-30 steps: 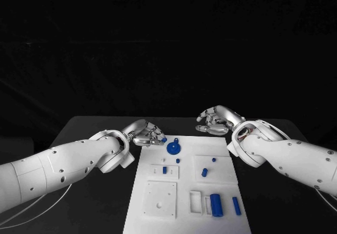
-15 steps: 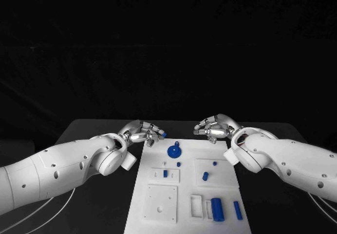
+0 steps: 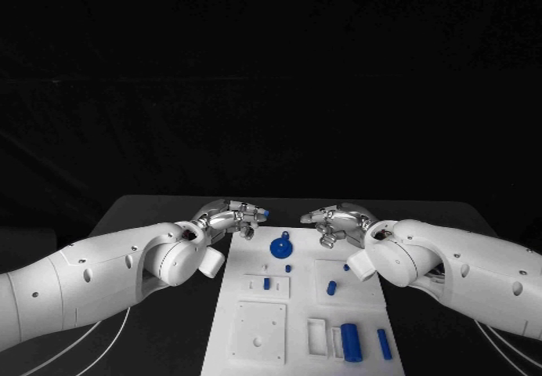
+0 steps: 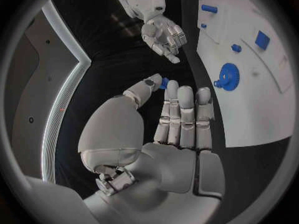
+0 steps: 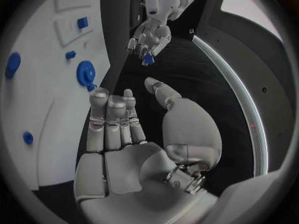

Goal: Assemble the parts on the task board

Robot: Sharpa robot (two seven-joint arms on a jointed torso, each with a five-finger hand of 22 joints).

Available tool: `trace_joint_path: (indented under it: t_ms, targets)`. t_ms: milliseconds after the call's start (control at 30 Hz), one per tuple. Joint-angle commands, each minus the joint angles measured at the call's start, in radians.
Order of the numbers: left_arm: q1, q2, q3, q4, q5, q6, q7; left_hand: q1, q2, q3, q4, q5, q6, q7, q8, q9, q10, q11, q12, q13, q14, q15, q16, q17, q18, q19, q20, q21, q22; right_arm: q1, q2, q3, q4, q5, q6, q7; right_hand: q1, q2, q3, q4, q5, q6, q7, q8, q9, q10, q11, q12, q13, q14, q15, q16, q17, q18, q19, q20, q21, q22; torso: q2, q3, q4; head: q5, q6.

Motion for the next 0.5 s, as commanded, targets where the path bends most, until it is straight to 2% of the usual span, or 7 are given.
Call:
trace_joint_path:
  t_ms: [33,233,367,500]
  targets:
    - [0.001,0.002,0.001,0.009,0.096,0.047,0.011,-0.007,0.006,-0.008,-0.001,0.004,-0.004,0.006,0.0,-0.001,-0.005,0.005,-0.005,-0.001,0.001,0.001,-0.003,-0.002,0.002,0.002,-0.081,-0.006,0.009,0.001,0.007,-0.002,0.009,0.19,0.053,-0.008,-0.006,0.015,-0.011,-0.008,-0.005,-0.001,0.006,0.006,0.001,-0.007,-0.002,0.008,-0.001,-0.001,-0.001,0.006,0.002,0.031,-0.008,-0.001,-0.001,0.02,0.0,-0.0006,-0.0006,-0.001,0.005]
    - [0.001,0.0,0.001,0.027,0.18,0.064,0.005,-0.011,0.007,-0.01,-0.003,0.004,-0.004,0.007,0.0,-0.001,-0.005,0.005,-0.004,-0.002,0.001,0.001,-0.003,-0.002,0.001,0.001,-0.081,-0.007,0.008,0.001,0.025,-0.006,0.018,0.248,0.053,-0.016,-0.029,0.03,-0.03,-0.017,-0.026,-0.001,0.006,0.005,0.001,-0.009,-0.002,0.011,-0.003,-0.002,-0.002,0.007,0.002,0.031,-0.01,0.0,0.0,0.02,0.0,0.0004,0.0002,-0.003,0.013]
    - [0.001,-0.004,0.001,0.039,0.191,0.084,0.004,-0.012,0.009,-0.011,-0.004,0.004,-0.004,0.006,0.0,-0.001,-0.004,0.005,-0.004,-0.002,0.001,0.001,-0.003,-0.002,0.002,0.002,-0.081,-0.007,0.008,0.001,0.039,-0.009,0.022,0.259,0.054,-0.016,-0.054,0.04,-0.047,-0.019,-0.065,-0.004,0.006,0.003,0.0,-0.01,-0.002,0.012,-0.004,-0.003,-0.001,0.007,0.002,0.031,-0.012,0.0,-0.001,0.019,0.0,0.0,0.0003,-0.005,0.016]
    - [0.001,-0.006,0.001,0.052,0.193,0.1,0.004,-0.014,0.01,-0.013,-0.005,0.004,-0.003,0.006,0.0,-0.001,-0.004,0.005,-0.003,-0.002,0.001,0.001,-0.002,-0.002,0.001,0.002,-0.08,-0.008,0.008,0.001,0.046,-0.01,0.026,0.26,0.061,-0.013,-0.086,0.045,-0.065,-0.013,-0.136,-0.005,0.007,0.002,0.0,-0.012,-0.002,0.013,-0.006,-0.004,-0.001,0.007,0.002,0.031,-0.015,0.0,-0.004,0.018,0.001,0.0004,0.0008,-0.006,0.019]
